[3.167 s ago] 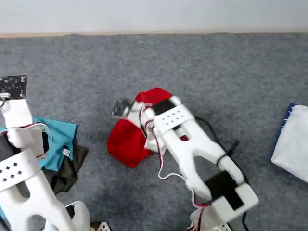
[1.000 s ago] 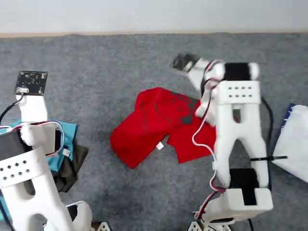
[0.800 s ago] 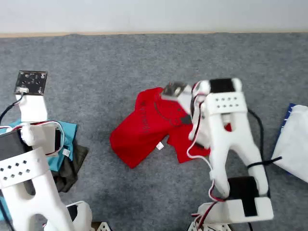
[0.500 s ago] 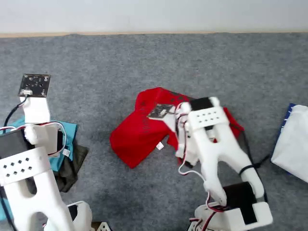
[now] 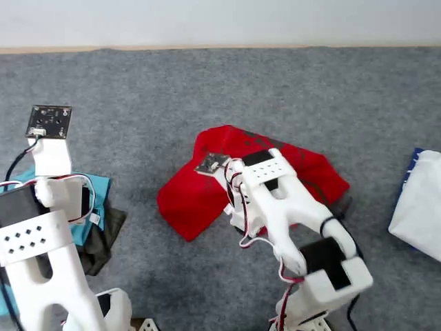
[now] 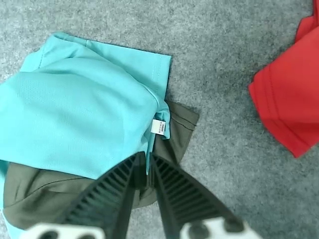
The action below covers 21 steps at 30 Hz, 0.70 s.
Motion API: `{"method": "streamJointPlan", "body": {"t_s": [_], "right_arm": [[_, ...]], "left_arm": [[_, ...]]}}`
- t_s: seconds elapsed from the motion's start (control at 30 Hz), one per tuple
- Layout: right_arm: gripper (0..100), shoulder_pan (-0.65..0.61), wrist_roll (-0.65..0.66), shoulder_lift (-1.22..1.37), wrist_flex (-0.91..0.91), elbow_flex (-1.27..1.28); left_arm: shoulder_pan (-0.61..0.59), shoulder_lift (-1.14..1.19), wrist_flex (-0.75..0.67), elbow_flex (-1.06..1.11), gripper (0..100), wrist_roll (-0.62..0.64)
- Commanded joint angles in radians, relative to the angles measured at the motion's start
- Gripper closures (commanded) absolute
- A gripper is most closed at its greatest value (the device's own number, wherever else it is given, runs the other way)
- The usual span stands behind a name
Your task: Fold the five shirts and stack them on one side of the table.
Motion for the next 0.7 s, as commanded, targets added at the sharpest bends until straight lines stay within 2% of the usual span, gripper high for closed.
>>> {"method": "streamJointPlan", "body": {"t_s": [0.0,0.1,0.3,0.5,0.67], "right_arm": [[66.7,-0.002,-0.014,0.065,-0.042,-0.012],[71.9,-0.002,-0.012,0.136,-0.079,-0.014],[90.9,-0.002,-0.009,0.194,-0.041,-0.074],[96.2,0.056,-0.009,0.194,-0.039,-0.083],[98.7,0.105,0.026,0.156,0.054,-0.123]], "left_arm": [[0.005,-0.014,-0.020,-0.002,98,-0.008],[0.005,-0.014,-0.020,-0.002,98,-0.008],[0.005,-0.014,-0.021,-0.002,98,-0.009],[0.005,-0.014,-0.043,-0.002,98,-0.009],[0.008,-0.014,-0.048,-0.004,98,-0.009]]}}
